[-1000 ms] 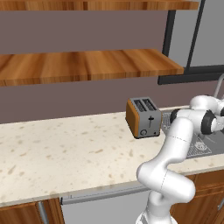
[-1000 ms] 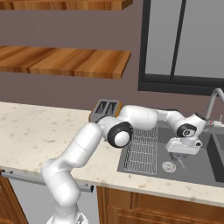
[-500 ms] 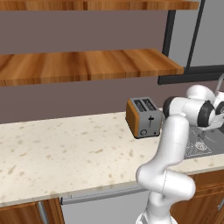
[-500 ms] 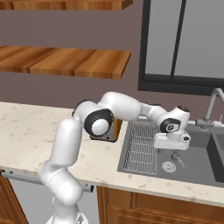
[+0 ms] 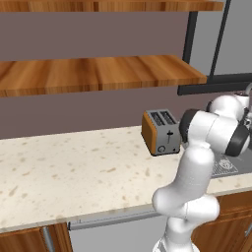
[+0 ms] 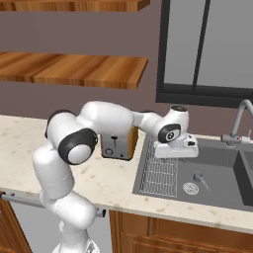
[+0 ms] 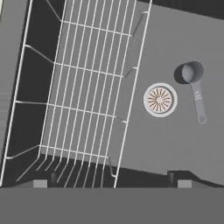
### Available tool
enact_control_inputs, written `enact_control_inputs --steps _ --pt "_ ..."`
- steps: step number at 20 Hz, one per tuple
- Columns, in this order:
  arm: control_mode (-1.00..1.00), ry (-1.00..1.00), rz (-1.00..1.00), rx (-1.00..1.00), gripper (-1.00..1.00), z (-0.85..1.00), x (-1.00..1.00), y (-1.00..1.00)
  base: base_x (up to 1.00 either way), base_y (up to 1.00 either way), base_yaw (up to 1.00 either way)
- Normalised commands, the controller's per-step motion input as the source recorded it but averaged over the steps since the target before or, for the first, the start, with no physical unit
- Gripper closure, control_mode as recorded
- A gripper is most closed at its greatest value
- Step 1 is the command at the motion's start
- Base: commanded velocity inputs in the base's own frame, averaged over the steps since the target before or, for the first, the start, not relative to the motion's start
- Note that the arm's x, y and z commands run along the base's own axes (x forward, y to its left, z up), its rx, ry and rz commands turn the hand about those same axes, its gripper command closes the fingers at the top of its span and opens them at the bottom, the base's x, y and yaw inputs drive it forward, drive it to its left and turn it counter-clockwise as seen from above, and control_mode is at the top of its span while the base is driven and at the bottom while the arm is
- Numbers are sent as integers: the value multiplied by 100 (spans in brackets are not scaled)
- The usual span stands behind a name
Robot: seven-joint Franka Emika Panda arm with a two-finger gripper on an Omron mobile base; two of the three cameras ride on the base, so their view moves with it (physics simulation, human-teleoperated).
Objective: Move any existing items from the left basin to the right basin for drying. Then move the measuring cup from the counter to the left basin of the sink for washing.
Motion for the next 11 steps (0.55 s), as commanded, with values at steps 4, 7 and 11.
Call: enact_control_inputs --steps 4,7,11 --pt "-100 -1 -7 -14 -100 68 -13 59 0 0 0" --pt "-100 -1 -4 -10 -100 53 -17 60 0 0 0" --pt "-100 0 0 -5 -100 36 -13 64 0 0 0"
